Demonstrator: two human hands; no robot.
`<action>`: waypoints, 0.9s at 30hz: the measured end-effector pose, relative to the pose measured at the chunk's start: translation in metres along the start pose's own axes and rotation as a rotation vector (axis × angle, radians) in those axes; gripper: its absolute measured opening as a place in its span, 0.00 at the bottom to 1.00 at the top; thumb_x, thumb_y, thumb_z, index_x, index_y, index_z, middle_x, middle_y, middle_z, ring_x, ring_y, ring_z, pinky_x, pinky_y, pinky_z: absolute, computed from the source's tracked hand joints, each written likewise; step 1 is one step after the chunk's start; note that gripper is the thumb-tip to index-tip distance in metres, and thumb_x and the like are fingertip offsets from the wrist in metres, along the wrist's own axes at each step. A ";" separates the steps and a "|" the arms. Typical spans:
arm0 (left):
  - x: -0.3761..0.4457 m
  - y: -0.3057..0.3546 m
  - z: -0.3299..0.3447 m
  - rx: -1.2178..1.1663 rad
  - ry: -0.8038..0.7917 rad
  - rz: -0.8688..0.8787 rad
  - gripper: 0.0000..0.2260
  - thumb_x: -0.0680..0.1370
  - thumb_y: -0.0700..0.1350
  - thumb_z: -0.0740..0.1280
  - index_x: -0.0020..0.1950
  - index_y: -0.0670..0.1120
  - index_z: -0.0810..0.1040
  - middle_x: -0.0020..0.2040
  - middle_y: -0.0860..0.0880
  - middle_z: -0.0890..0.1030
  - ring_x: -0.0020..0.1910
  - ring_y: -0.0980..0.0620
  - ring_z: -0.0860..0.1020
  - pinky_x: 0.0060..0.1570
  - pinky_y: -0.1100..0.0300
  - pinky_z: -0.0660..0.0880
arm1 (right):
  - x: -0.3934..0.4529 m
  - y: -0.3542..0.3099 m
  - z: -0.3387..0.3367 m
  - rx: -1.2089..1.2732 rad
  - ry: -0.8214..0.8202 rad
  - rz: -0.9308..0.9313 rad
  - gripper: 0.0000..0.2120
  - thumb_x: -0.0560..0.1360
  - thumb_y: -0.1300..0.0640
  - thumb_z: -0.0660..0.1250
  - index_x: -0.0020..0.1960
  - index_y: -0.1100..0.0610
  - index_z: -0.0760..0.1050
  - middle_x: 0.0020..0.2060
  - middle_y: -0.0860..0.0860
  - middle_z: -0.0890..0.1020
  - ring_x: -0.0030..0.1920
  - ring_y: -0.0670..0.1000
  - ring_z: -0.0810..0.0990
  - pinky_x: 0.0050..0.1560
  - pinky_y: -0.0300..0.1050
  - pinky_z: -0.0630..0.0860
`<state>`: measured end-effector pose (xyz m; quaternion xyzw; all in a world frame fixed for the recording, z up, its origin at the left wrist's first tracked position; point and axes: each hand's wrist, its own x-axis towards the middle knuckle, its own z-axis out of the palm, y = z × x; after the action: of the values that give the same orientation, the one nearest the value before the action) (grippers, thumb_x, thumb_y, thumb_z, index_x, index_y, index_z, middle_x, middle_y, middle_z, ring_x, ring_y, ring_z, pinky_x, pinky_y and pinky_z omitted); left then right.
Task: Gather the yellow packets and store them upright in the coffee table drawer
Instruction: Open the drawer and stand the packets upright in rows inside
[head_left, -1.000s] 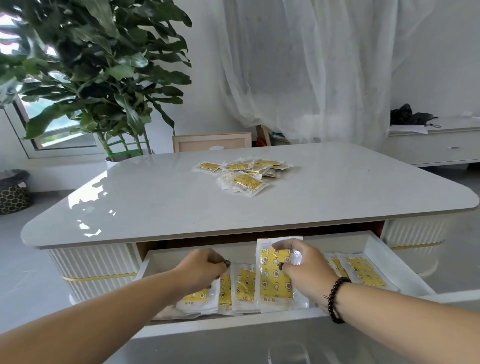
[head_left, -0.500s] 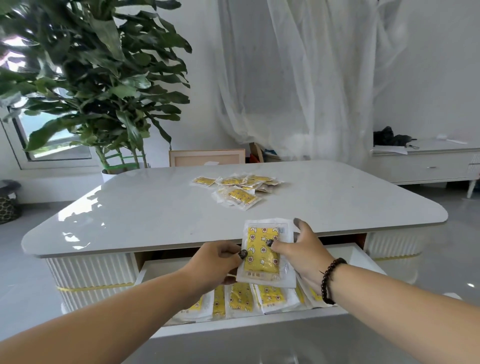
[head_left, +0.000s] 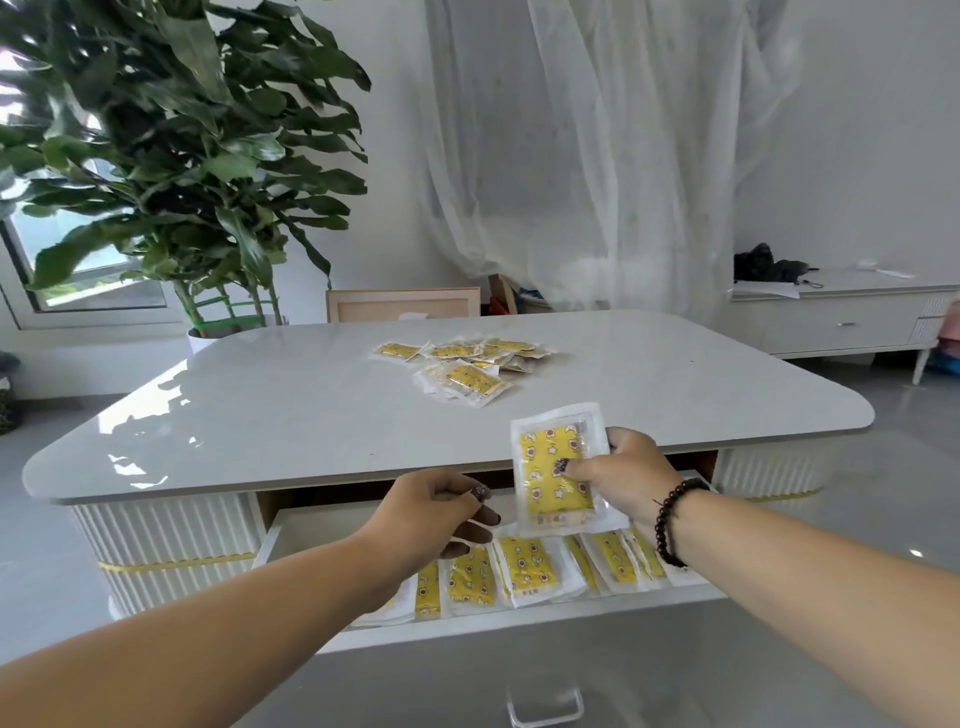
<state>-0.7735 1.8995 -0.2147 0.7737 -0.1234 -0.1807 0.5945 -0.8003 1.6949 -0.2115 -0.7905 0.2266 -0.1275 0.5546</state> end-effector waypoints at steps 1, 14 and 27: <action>0.000 0.000 0.000 0.006 0.000 -0.005 0.07 0.80 0.38 0.62 0.52 0.43 0.80 0.41 0.48 0.86 0.36 0.54 0.83 0.36 0.63 0.77 | 0.004 0.004 -0.005 -0.038 0.014 0.003 0.15 0.67 0.63 0.75 0.52 0.65 0.77 0.45 0.58 0.84 0.43 0.55 0.83 0.47 0.49 0.81; 0.028 -0.026 -0.007 0.055 -0.005 -0.110 0.08 0.81 0.37 0.60 0.52 0.40 0.79 0.40 0.47 0.85 0.35 0.53 0.82 0.38 0.61 0.77 | 0.065 0.069 -0.023 -0.473 -0.037 0.294 0.11 0.72 0.64 0.66 0.36 0.58 0.65 0.30 0.51 0.68 0.32 0.50 0.68 0.33 0.40 0.63; 0.056 -0.058 -0.018 0.010 0.095 -0.240 0.10 0.81 0.38 0.58 0.51 0.41 0.80 0.37 0.48 0.85 0.34 0.54 0.82 0.34 0.63 0.76 | 0.087 0.070 0.085 -0.450 -0.267 0.297 0.21 0.72 0.61 0.69 0.63 0.64 0.70 0.53 0.55 0.79 0.52 0.52 0.78 0.57 0.46 0.76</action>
<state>-0.7165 1.9078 -0.2742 0.7937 -0.0028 -0.2131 0.5698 -0.7015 1.7015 -0.3112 -0.8614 0.2874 0.1134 0.4031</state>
